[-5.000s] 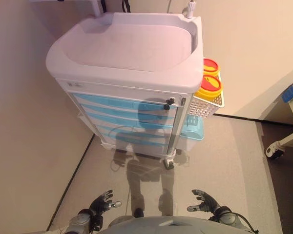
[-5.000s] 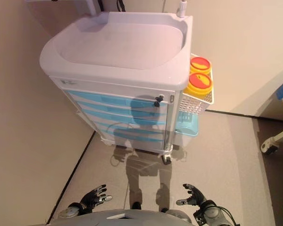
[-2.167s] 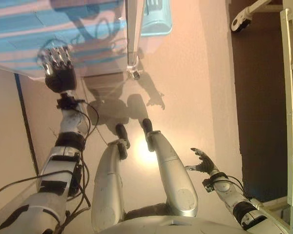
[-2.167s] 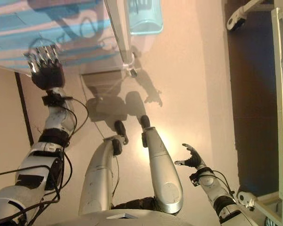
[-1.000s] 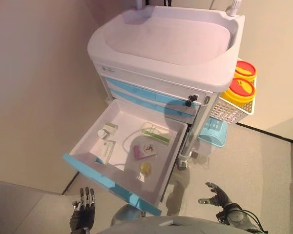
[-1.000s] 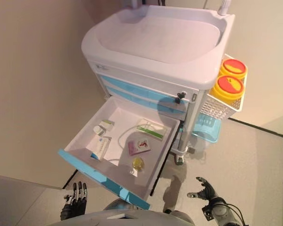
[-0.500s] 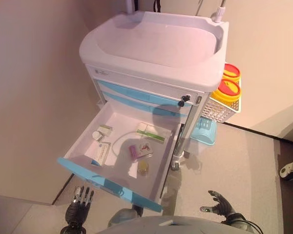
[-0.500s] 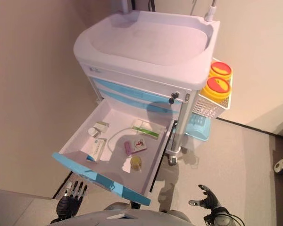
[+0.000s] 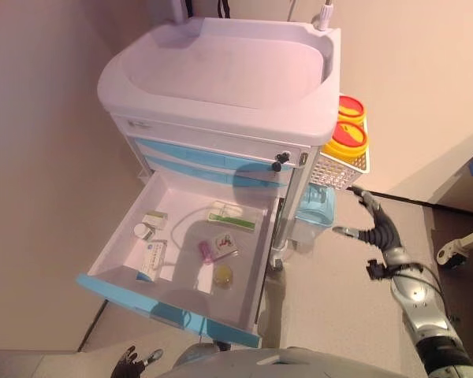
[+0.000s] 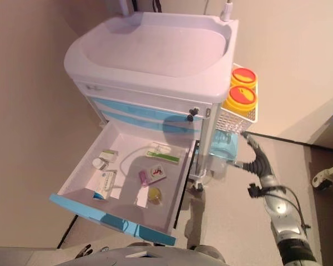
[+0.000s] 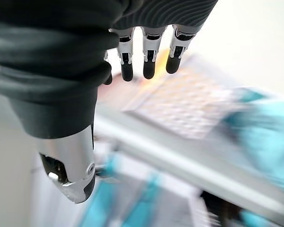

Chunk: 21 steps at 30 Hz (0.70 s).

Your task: Open the drawer and pick up the medicine

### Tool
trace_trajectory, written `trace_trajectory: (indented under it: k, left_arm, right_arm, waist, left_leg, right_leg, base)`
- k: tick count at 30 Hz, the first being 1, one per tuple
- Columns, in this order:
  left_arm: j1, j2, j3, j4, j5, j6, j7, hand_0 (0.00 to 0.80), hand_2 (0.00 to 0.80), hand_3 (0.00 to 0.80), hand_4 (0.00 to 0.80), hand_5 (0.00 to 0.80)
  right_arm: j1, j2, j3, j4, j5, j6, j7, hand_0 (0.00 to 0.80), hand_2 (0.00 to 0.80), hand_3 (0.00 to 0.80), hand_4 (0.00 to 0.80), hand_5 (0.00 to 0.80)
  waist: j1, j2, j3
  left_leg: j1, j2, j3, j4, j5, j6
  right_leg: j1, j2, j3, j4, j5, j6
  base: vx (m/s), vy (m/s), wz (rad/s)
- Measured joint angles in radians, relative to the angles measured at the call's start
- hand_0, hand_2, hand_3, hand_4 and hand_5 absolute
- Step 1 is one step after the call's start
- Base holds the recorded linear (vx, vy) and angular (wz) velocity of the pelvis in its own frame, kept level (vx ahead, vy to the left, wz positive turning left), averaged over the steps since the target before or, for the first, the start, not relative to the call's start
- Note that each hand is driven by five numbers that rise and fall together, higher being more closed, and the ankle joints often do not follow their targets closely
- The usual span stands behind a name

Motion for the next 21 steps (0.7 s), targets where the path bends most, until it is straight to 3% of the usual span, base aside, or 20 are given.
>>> trace_trajectory:
  k: [7, 11, 17, 21]
  left_arm:
    - [0.005, 0.0, -0.009, 0.019, 0.035, 0.006, -0.006, 0.0, 0.0, 0.0, 0.0, 0.0]
    - [-0.015, 0.001, -0.01, 0.018, 0.039, 0.009, -0.019, 0.0, 0.0, 0.0, 0.0, 0.0]
    - [-0.041, 0.004, -0.03, 0.008, 0.063, 0.018, -0.036, 0.0, 0.0, 0.0, 0.0, 0.0]
    - [-0.055, 0.009, -0.041, 0.002, 0.104, 0.021, -0.042, 0.0, 0.0, 0.0, 0.0, 0.0]
  right_arm:
    - [-0.163, -0.118, 0.22, -0.205, 0.042, -0.049, 0.258, 0.0, 0.0, 0.0, 0.0, 0.0]
    - [-0.282, -0.12, 0.381, -0.214, -0.003, -0.046, 0.322, 0.0, 0.0, 0.0, 0.0, 0.0]
    - [-0.386, -0.084, 0.558, -0.045, -0.196, -0.014, 0.312, 0.0, 0.0, 0.0, 0.0, 0.0]
    - [-0.392, -0.059, 0.624, 0.143, -0.419, -0.015, 0.217, 0.0, 0.0, 0.0, 0.0, 0.0]
  waist:
    - [0.044, 0.003, 0.003]
    - [0.092, 0.008, 0.016]
    - [0.157, -0.003, 0.034]
    - [0.195, -0.019, 0.046]
  left_leg:
    - [-0.006, -0.002, -0.009, -0.014, 0.01, -0.001]
    - [-0.01, -0.007, -0.037, -0.015, 0.015, -0.004]
    - [-0.026, -0.02, -0.078, -0.014, 0.024, -0.005]
    - [-0.025, -0.028, -0.104, -0.015, 0.025, -0.004]
  right_leg:
    - [0.023, 0.006, -0.033, -0.051, 0.015, 0.003]
    - [0.037, 0.007, -0.067, -0.068, 0.015, 0.002]
    - [0.054, 0.007, -0.116, -0.091, 0.015, 0.003]
    - [0.071, 0.006, -0.141, -0.107, 0.014, 0.005]
  base:
    - [-0.021, 0.001, 0.12]
    - [-0.021, -0.001, 0.27]
    - [0.018, -0.021, 0.28]
    - [0.04, -0.024, 0.22]
